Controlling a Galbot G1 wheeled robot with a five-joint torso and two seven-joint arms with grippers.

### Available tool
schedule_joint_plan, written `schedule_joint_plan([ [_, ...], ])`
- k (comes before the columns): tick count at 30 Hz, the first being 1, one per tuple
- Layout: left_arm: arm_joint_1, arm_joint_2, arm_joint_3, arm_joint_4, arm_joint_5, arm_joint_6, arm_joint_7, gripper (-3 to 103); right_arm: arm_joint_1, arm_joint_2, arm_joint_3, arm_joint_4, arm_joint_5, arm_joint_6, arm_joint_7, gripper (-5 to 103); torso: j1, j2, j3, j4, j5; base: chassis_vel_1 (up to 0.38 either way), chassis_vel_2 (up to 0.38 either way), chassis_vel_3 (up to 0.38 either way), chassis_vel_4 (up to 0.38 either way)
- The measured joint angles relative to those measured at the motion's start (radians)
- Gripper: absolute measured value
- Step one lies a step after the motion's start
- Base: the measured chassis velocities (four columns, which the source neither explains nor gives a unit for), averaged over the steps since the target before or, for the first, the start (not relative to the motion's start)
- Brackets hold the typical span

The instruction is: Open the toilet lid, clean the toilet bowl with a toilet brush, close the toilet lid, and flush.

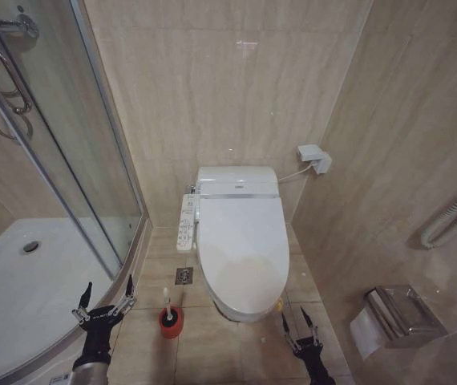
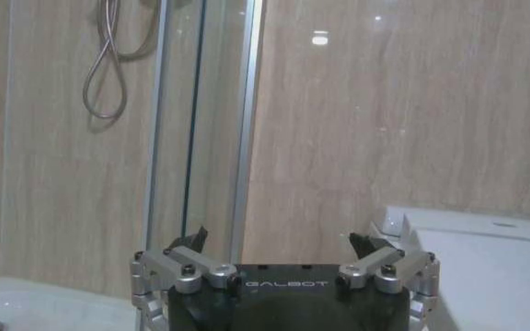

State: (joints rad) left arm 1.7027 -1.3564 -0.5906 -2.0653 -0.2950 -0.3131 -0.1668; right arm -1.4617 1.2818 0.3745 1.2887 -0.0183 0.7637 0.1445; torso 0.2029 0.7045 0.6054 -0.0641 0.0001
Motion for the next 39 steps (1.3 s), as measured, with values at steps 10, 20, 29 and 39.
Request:
schedule_joint_plan([
  [10,0.01,-0.007,-0.009,-0.001,0.005,-0.002,-0.001,100,0.044,0.005,-0.033,-0.03,0.056,0.009,-0.063,86,0.0,0.0,0.0,0.0001,0.0,0.0,0.0,0.0,0.0],
  [20,0.019,-0.019,-0.009,-0.009,0.018,-0.006,-0.001,100,0.099,0.01,-0.02,-0.07,0.072,0.025,-0.083,97,0.0,0.0,0.0,0.0001,-0.0001,0.0,0.0,0.0,0.0],
  [29,0.021,-0.021,-0.01,-0.011,0.021,-0.008,-0.002,100,0.115,0.008,-0.019,-0.083,0.081,0.026,-0.094,73,0.0,0.0,0.0,0.0001,0.0,0.0,0.0,0.0,0.0],
  [39,0.017,-0.023,-0.009,-0.006,0.021,-0.01,-0.002,100,0.103,0.014,-0.032,-0.079,0.075,0.033,-0.104,46,0.0,0.0,0.0,0.0,0.0,0.0,0.0,0.0,0.0],
])
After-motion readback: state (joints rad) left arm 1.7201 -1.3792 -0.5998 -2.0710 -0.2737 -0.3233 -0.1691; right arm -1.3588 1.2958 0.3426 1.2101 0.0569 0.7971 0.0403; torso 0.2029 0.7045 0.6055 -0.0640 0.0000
